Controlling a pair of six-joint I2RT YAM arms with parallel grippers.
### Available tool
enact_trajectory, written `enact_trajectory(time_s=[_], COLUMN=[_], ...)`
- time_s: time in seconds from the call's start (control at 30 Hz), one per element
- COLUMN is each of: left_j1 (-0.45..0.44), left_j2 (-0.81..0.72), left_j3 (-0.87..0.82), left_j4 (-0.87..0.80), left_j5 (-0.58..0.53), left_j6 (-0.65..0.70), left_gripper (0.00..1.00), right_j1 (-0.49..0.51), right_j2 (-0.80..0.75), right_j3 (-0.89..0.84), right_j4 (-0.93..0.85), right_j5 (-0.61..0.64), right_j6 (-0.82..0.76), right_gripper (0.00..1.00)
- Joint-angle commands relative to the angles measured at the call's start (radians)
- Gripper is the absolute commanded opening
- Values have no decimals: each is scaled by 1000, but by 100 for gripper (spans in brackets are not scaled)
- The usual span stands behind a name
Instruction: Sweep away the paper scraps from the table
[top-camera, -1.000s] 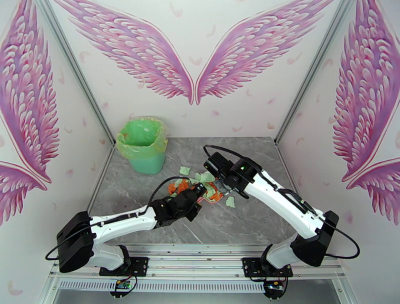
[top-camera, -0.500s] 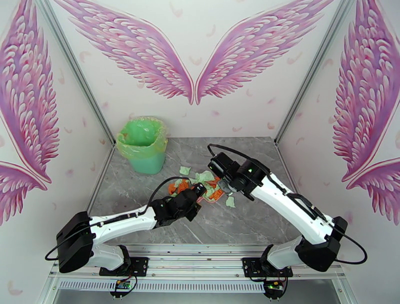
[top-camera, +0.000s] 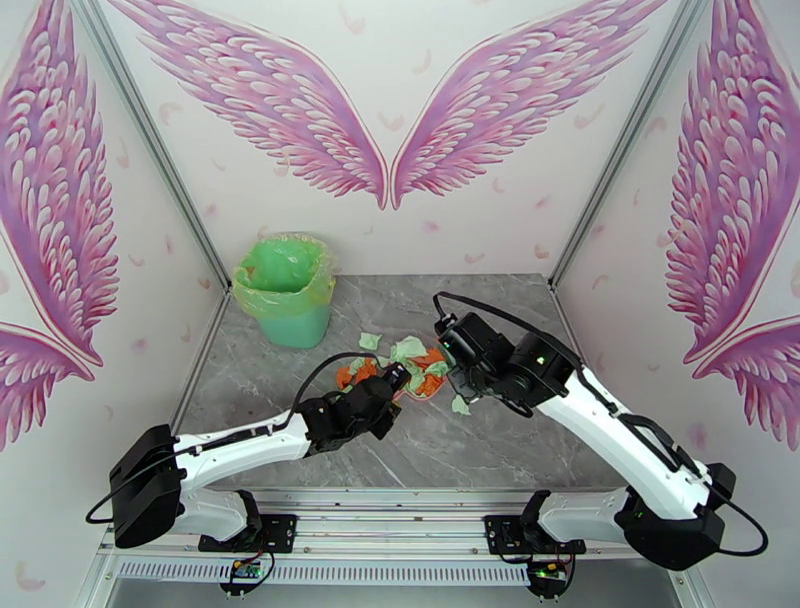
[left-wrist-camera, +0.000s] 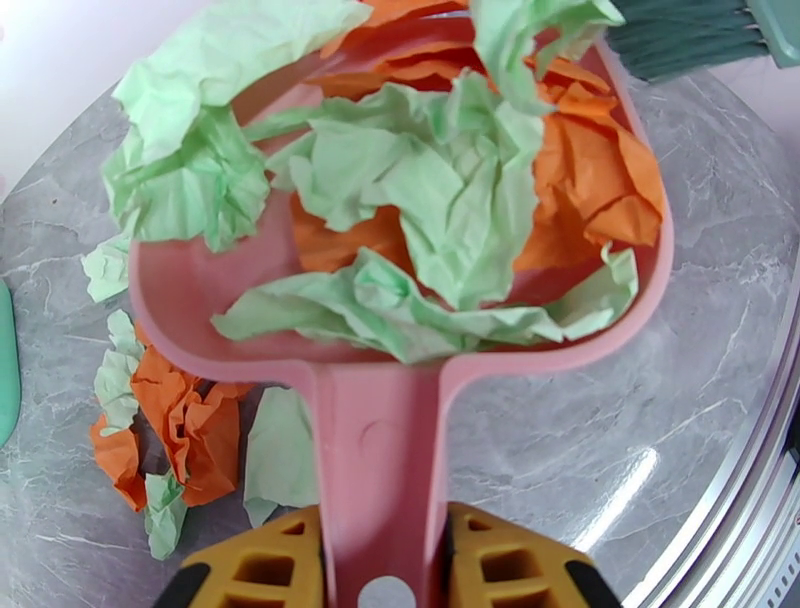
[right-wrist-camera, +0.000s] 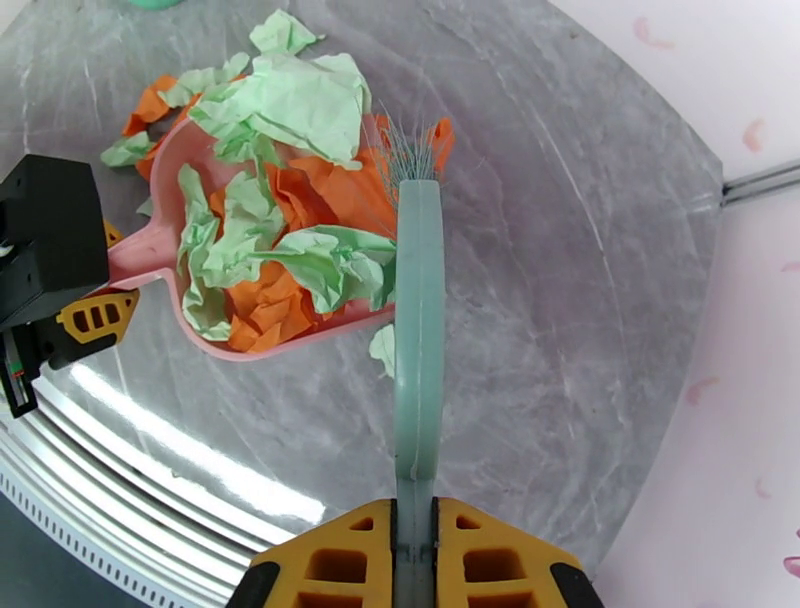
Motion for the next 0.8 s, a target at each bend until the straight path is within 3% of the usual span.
enact_trajectory(time_s=[0.0,0.5,0.77], left_j1=[7,75,162], left_j2=[-34,-107,-149], left_j3=[40,113,194], left_j4=[-2,-92,-237], left_j5=[-27,64,92], left_j6=[14,37,85], left_gripper=[0,0,0], right_j1=[9,2,-30], right_j2=[-65,-206,-224], right_j3=[-18,-102,-165], right_j4=[-12,-66,-8], right_j5=[13,160,125], right_j6=[42,128,125], right_gripper=[0,0,0])
